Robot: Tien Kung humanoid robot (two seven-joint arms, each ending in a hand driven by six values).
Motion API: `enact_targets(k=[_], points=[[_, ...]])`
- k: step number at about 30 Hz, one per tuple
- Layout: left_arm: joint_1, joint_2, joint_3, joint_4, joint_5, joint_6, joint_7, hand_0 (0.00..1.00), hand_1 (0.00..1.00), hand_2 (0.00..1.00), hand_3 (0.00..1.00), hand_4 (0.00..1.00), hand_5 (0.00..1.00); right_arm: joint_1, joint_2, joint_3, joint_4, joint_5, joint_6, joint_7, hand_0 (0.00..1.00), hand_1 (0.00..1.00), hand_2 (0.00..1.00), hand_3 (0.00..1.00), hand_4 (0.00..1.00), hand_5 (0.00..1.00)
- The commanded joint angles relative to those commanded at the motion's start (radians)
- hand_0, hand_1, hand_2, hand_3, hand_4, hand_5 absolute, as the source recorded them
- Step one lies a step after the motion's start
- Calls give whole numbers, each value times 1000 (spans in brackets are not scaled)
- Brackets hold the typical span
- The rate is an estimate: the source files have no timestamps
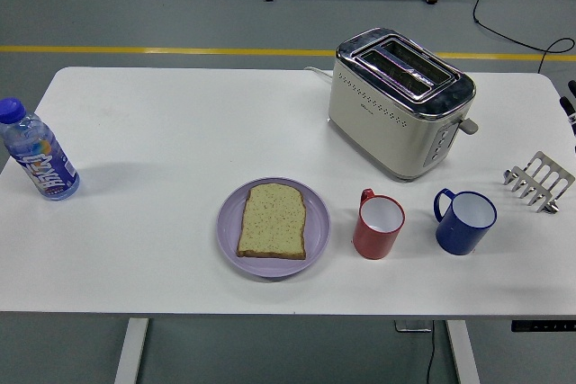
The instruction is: Pick up the cup,pour liquid into bread,place the cup on the desk
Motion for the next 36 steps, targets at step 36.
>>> enact_targets(k=[36], points=[[-9,1,19,-2,-18,0,-2,690,756,773,611,396,998,23,65,26,-336,68,132,-84,660,566,637,614,693,213]])
